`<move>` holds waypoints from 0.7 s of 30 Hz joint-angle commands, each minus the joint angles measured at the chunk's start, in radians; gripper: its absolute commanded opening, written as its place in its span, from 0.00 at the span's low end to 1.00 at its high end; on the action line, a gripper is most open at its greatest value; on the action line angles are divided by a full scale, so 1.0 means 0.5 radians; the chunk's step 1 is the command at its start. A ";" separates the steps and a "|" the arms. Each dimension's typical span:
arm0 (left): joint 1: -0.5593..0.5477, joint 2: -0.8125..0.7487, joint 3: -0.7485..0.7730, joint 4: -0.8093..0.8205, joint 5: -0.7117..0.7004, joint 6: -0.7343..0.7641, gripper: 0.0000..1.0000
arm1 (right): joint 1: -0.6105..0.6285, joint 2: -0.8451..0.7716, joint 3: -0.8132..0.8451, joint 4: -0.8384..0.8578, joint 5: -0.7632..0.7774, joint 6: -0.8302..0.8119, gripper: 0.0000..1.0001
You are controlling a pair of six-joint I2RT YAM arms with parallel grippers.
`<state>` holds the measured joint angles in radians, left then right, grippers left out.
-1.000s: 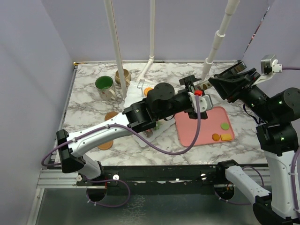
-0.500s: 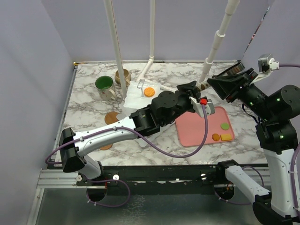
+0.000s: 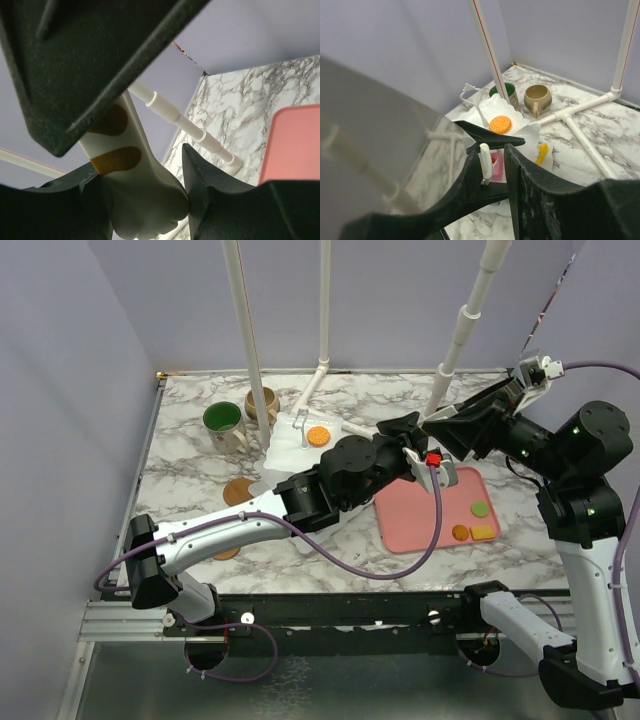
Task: Serve the afternoon tea
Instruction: Pick up the clamp from the tray.
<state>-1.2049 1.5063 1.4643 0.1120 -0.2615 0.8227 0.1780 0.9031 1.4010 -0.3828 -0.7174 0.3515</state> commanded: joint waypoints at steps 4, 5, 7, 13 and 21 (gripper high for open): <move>-0.055 -0.089 0.013 0.086 0.052 -0.009 0.17 | 0.006 0.038 -0.046 -0.034 -0.114 0.068 0.53; -0.059 -0.091 0.007 0.079 0.059 -0.005 0.17 | 0.006 0.033 -0.048 -0.014 -0.101 0.076 0.51; -0.065 -0.101 -0.008 0.061 0.085 -0.001 0.17 | 0.006 0.013 -0.053 0.028 -0.059 0.093 0.45; -0.068 -0.107 -0.016 -0.075 0.177 -0.060 0.67 | 0.006 -0.071 -0.101 0.124 0.109 0.067 0.34; -0.067 -0.141 -0.053 -0.163 0.086 -0.215 0.99 | 0.006 -0.082 -0.240 -0.206 0.812 -0.174 0.27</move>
<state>-1.2331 1.4719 1.4517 0.0715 -0.1993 0.7868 0.1833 0.8600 1.3285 -0.3767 -0.5846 0.3450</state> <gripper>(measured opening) 0.989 0.435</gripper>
